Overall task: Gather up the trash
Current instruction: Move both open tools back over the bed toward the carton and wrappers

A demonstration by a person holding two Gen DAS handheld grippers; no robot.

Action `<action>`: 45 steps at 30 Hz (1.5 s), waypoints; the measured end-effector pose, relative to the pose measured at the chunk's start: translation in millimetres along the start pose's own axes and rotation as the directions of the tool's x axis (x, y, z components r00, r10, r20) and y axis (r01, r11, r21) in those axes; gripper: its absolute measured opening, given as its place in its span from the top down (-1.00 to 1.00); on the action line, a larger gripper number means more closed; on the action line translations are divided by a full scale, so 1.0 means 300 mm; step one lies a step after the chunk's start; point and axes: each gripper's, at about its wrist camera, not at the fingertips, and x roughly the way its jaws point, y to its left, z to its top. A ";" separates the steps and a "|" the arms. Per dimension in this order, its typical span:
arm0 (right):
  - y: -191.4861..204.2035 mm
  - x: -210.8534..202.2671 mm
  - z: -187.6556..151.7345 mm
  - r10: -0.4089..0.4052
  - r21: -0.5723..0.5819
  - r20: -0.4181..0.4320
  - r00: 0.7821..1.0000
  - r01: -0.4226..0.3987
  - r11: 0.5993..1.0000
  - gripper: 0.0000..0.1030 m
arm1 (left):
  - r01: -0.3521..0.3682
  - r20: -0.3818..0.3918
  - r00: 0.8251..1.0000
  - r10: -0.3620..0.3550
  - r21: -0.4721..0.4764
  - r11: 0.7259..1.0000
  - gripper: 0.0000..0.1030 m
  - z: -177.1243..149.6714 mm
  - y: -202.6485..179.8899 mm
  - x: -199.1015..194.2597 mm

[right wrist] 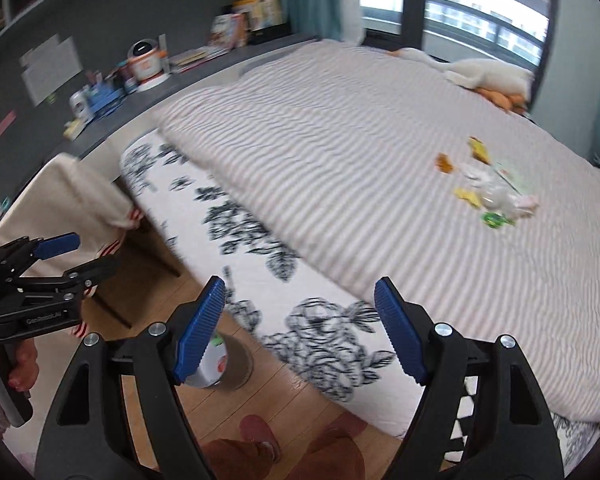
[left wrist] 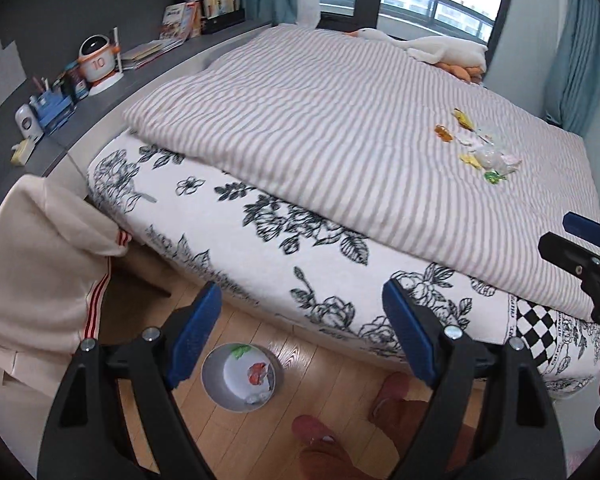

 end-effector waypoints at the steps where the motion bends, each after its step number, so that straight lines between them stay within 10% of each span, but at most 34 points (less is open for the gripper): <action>1: -0.061 -0.006 0.006 -0.020 0.026 0.007 1.000 0.020 0.999 -0.44 | 0.012 0.004 1.000 -0.012 0.015 1.000 -0.60 0.026 -0.044 0.009; 18: -0.819 -0.057 0.130 -0.213 0.192 0.058 0.975 0.198 0.961 -0.44 | 0.155 0.016 0.987 -0.161 0.191 0.969 -0.60 0.357 -0.748 0.190; 45: -1.475 0.572 0.356 -0.346 0.501 -0.136 0.928 0.366 0.784 -0.45 | 0.345 -0.163 0.937 -0.308 0.550 0.760 -0.60 0.766 -1.372 0.958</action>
